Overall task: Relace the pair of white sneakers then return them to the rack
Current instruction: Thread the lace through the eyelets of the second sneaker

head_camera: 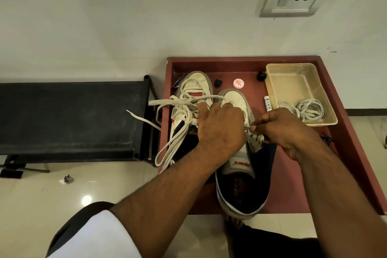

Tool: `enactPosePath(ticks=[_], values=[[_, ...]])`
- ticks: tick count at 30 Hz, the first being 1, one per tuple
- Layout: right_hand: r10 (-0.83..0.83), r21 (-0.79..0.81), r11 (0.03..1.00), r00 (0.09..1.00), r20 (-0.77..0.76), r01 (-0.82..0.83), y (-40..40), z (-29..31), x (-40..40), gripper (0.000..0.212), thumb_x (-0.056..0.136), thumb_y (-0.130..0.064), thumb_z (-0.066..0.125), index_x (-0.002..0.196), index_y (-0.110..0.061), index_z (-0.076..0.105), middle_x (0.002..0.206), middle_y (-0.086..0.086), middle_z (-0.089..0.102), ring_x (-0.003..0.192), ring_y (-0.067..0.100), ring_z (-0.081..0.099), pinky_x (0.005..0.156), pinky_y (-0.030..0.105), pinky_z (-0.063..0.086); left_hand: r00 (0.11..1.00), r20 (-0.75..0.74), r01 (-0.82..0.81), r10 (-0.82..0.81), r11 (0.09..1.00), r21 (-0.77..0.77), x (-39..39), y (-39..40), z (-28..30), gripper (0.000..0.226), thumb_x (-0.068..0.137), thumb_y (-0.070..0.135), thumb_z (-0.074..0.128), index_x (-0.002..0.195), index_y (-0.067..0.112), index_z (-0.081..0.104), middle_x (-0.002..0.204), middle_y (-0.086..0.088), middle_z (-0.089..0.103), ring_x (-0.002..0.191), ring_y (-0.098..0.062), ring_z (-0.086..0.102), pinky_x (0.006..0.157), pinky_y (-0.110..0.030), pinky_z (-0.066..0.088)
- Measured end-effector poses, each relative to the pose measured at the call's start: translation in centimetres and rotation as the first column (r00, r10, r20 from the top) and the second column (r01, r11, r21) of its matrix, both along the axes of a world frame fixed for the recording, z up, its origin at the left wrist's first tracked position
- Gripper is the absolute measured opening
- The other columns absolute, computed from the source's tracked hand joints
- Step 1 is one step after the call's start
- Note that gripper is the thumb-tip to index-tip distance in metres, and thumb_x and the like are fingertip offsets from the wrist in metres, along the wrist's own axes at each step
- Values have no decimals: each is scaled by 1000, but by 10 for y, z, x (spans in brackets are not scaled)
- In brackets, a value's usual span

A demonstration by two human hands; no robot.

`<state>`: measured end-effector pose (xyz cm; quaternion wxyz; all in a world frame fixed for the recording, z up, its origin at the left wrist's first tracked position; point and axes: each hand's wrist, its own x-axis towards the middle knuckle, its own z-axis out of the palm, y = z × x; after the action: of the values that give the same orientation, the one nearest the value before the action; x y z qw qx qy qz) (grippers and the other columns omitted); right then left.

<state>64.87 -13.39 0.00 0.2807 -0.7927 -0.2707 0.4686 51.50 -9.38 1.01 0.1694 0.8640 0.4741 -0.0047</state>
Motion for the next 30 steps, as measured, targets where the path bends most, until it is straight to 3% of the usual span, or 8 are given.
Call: enactPosePath(ticks=[7, 15, 19, 22, 24, 26, 28, 30], values=[[23, 26, 999, 999, -46, -21, -3, -3, 7, 5, 81, -3, 74, 77, -1, 71, 72, 15, 71, 66, 23, 66, 61, 28, 54, 998, -46, 43, -43, 999, 9, 3, -1, -1, 15, 93, 28, 59, 102, 21, 69, 108, 1, 61, 116, -24, 51, 106, -49, 20], [80, 42, 996, 996, -47, -78, -5, -7, 5, 12, 82, 10, 67, 77, -1, 69, 67, 11, 69, 55, 13, 63, 51, 18, 52, 998, -46, 54, -51, 996, 68, -1, 0, -9, 16, 92, 30, 64, 106, 21, 66, 111, 1, 61, 116, -24, 51, 107, -50, 21], [-153, 68, 984, 980, -125, 162, -4, -9, 9, 20, 94, 4, 54, 79, -8, 58, 75, 13, 66, 65, 22, 64, 61, 31, 57, 999, -10, 32, -31, 998, 58, -3, 0, -11, 18, 89, 34, 67, 106, 26, 68, 112, 2, 61, 118, -23, 50, 107, -50, 20], [-440, 164, 780, 716, -542, 603, -3, 1, 21, 25, 101, -3, 38, 82, -14, 50, 69, 6, 68, 68, 20, 68, 55, 30, 59, 1000, -5, 25, -25, 997, 73, -3, 0, -12, 17, 88, 34, 67, 104, 28, 70, 111, 2, 62, 119, -23, 50, 106, -51, 20], [-408, 175, 617, 502, -762, 767, -3, 8, 26, 26, 101, -9, 36, 80, -19, 49, 56, -4, 57, 56, 11, 59, 60, 29, 56, 1000, 1, 21, -21, 996, 85, -3, 0, -12, 18, 87, 36, 68, 104, 28, 70, 110, 2, 62, 117, -24, 51, 104, -51, 19], [-355, 303, 719, 706, -612, 625, -5, 14, 21, 23, 99, -12, 44, 81, -20, 55, 55, -10, 49, 52, 7, 44, 61, 26, 46, 1000, -14, 24, -23, 996, 81, -3, 0, -11, 20, 86, 36, 69, 104, 28, 70, 110, 1, 62, 116, -24, 50, 104, -52, 19], [-85, 330, 940, 996, -15, 85, -9, 14, 13, 14, 95, -15, 58, 85, -19, 66, 68, -14, 61, 62, 6, 51, 60, 22, 40, 999, -25, 22, -20, 997, 77, -2, 1, -9, 19, 87, 34, 68, 104, 28, 69, 111, 1, 61, 116, -25, 50, 104, -52, 18], [268, 100, 949, 932, 242, -299, -11, 11, 5, 5, 87, -15, 70, 83, -17, 72, 78, -8, 68, 74, 11, 63, 59, 21, 47, 999, -31, 16, -14, 996, 84, -2, 1, -9, 17, 88, 30, 66, 105, 28, 69, 111, 1, 61, 116, -25, 50, 104, -53, 18]])
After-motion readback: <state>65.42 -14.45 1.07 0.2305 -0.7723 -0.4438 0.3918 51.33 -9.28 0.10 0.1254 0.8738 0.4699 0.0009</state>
